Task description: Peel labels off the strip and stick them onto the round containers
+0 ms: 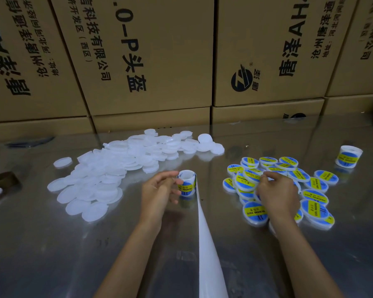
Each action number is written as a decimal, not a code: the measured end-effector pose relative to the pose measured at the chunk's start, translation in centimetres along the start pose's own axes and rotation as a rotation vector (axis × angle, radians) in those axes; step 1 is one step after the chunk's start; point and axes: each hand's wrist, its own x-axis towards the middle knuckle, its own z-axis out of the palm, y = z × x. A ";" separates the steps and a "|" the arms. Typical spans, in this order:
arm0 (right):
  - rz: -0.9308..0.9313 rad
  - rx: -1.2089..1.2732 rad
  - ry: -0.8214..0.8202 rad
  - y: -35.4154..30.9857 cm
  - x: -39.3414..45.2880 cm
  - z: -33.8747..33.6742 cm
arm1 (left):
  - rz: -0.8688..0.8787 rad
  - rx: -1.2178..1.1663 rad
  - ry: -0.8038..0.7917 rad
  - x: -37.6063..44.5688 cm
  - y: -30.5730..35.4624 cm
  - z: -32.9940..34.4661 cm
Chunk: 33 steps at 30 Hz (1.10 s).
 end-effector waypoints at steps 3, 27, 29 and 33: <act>-0.045 0.004 0.045 -0.2 -0.3 0.1 | -0.004 0.000 -0.002 0.2 -0.2 -0.1; -0.537 0.159 -0.399 -2.6 -5.7 5.4 | 0.385 1.288 0.280 12.1 -2.0 -4.1; -0.526 0.149 -0.412 -2.5 -5.6 5.6 | 0.382 1.465 0.207 13.1 -2.3 -4.9; -0.502 0.135 -0.430 -2.5 -5.4 5.8 | 0.435 1.472 0.179 13.5 -3.3 -5.8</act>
